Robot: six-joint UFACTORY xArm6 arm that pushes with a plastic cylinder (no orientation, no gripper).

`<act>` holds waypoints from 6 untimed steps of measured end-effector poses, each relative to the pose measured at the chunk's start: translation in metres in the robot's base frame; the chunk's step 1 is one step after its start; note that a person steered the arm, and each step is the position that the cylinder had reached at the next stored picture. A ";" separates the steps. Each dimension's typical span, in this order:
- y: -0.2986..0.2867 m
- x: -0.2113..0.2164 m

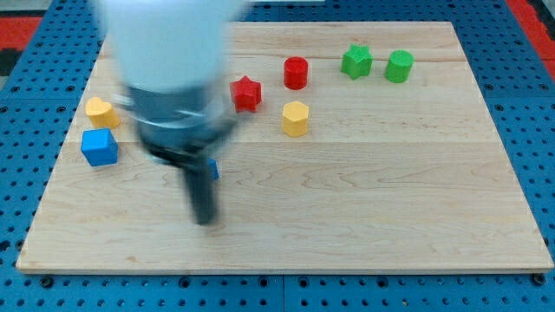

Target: Place the blue blocks horizontal to each other

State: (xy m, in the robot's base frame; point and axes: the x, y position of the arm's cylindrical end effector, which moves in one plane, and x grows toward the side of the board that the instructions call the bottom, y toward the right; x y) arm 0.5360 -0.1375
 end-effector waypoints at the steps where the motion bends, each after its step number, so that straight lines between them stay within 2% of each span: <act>1: -0.089 -0.027; 2: -0.024 -0.059; 3: 0.044 -0.051; 6: 0.090 -0.028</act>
State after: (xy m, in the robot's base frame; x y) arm 0.5080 -0.0478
